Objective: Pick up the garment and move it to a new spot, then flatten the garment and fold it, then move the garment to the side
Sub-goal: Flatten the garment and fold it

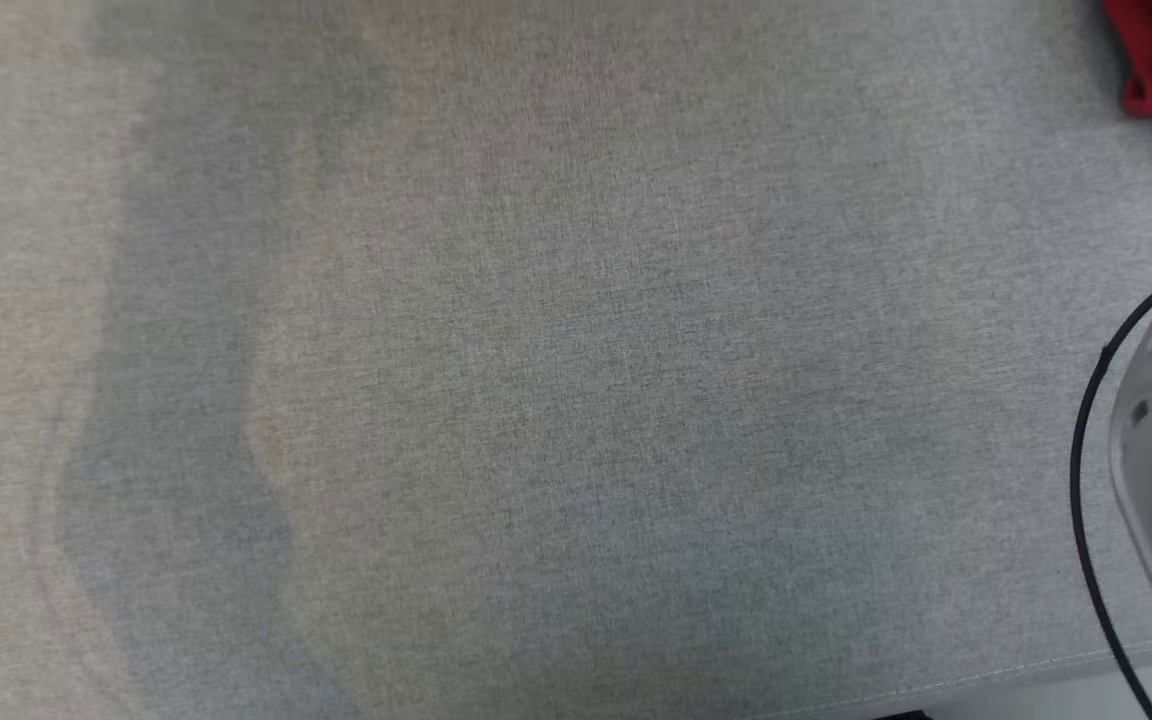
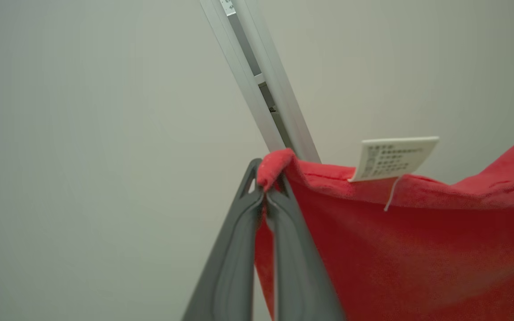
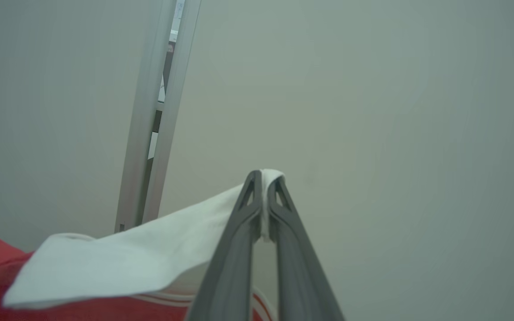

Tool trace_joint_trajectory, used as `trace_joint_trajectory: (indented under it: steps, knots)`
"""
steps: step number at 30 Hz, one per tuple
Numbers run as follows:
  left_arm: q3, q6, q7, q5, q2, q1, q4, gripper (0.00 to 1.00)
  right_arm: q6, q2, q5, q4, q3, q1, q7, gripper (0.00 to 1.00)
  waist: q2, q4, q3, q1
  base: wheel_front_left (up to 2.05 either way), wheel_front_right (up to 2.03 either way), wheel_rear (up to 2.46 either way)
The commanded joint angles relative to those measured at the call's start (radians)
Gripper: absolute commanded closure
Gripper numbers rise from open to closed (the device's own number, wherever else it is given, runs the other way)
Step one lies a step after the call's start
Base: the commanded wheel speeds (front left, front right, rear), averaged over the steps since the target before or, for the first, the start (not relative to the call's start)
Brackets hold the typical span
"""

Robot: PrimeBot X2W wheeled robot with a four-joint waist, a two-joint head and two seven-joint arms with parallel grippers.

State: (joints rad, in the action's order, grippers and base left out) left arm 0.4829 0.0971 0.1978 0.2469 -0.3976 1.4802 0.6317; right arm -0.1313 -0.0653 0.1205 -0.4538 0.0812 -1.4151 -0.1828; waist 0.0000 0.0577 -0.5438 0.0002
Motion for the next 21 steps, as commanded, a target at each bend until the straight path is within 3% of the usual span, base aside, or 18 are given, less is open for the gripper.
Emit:
trace_joint_trajectory:
  steps: [1,5,11,21]
  knots:
    - [0.000,0.004,0.017,0.006,-0.003,-0.026,0.018,1.00,0.001,0.004,-0.004,-0.010,-0.011,0.029,-0.019,1.00,0.0000,0.013,-0.077,-0.0002,0.00,0.00,0.00]
    - [0.012,0.013,0.052,0.021,-0.002,-0.081,0.048,1.00,0.001,0.008,-0.036,-0.003,-0.050,0.116,-0.055,1.00,0.0000,0.016,-0.078,-0.0002,0.00,0.00,0.00]
    - [0.001,0.025,0.068,0.074,-0.001,-0.228,0.007,1.00,0.001,0.011,-0.103,0.100,-0.104,0.316,-0.074,1.00,0.0000,0.014,-0.036,-0.0002,0.00,0.00,0.00]
    - [-0.063,0.028,0.067,0.134,-0.042,-0.644,-0.301,1.00,0.001,0.007,-0.180,0.385,-0.066,0.775,-0.014,1.00,0.0000,-0.005,0.107,-0.0002,0.00,0.00,0.00]
